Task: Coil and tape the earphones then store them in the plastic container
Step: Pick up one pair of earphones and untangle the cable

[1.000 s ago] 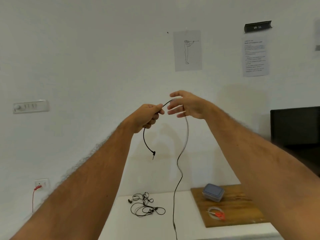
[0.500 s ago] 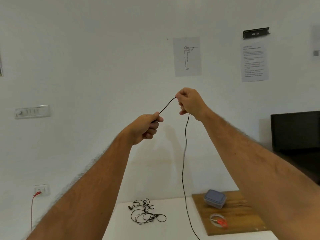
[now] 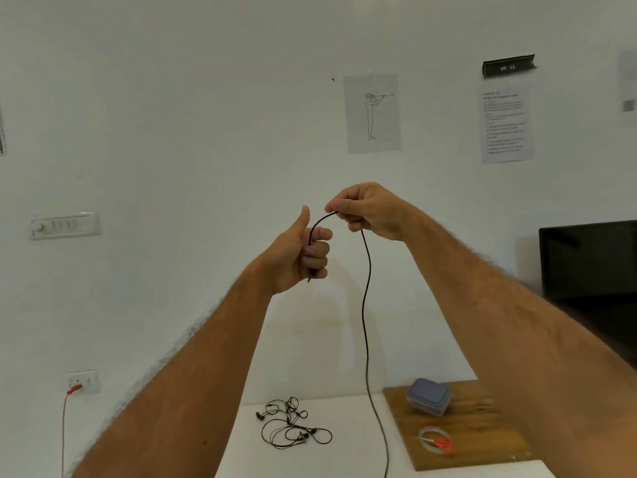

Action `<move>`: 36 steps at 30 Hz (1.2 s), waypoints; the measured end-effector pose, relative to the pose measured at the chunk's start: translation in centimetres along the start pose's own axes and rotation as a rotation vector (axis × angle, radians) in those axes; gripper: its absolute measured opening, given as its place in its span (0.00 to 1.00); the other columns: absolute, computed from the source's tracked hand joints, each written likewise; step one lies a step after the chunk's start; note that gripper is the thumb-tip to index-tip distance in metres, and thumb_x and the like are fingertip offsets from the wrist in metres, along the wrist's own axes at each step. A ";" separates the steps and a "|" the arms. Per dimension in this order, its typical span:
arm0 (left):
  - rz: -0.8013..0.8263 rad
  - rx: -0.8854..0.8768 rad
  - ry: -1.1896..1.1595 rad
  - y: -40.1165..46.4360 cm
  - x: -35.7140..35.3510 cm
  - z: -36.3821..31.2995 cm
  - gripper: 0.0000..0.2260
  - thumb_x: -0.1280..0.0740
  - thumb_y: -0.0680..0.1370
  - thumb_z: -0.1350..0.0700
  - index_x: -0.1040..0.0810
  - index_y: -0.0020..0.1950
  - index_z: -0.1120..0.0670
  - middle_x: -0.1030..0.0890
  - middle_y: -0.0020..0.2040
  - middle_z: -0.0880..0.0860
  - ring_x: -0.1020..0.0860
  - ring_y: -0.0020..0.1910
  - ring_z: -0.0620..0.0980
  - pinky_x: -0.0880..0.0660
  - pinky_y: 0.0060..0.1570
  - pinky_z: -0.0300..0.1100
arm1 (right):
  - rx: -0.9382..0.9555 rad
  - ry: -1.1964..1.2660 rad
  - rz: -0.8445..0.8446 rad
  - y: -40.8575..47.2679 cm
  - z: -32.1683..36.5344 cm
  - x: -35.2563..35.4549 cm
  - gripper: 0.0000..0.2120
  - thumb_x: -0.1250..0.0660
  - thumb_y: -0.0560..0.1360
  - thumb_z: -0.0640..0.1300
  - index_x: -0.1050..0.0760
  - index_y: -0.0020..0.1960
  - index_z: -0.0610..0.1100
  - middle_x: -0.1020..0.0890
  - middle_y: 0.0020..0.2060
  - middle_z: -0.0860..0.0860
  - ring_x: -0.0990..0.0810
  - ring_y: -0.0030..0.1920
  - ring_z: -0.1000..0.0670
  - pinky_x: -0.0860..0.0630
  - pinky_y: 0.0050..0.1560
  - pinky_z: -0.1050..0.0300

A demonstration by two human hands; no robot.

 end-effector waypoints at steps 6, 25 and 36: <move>0.017 0.003 0.048 -0.3 -0.7 0.1 0.17 0.48 0.84 0.44 0.29 0.42 0.52 0.41 0.28 0.45 0.44 0.25 0.43 0.38 0.25 0.35 | 0.045 -0.038 -0.023 0.0 -0.1 -0.3 0.09 0.31 0.77 0.38 0.20 0.51 0.31 0.27 0.26 0.54 0.31 0.29 0.56 0.33 0.34 0.59; -0.372 -0.464 0.253 1.9 -2.2 -5.9 0.13 0.47 0.85 0.51 0.27 0.48 0.55 0.33 0.28 0.46 0.38 0.25 0.43 0.39 0.23 0.34 | -0.004 0.087 -0.224 -1.0 -2.9 -8.0 0.17 0.42 0.83 0.50 0.25 0.42 0.41 0.32 0.27 0.49 0.40 0.25 0.55 0.43 0.25 0.60; -0.585 -0.495 0.630 1.9 1.0 -3.8 0.13 0.46 0.84 0.54 0.24 0.50 0.57 0.28 0.32 0.49 0.31 0.29 0.44 0.32 0.30 0.38 | -0.018 -0.313 0.018 -2.5 -0.6 -8.0 0.10 0.36 0.80 0.44 0.21 0.55 0.38 0.29 0.27 0.55 0.30 0.28 0.54 0.26 0.29 0.59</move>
Point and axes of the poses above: each hand's wrist, its own y-axis towards the middle knuckle, its own x-axis out of the back of the hand, z = x × y, the point moved 1 cm from there along y, towards the middle knuckle
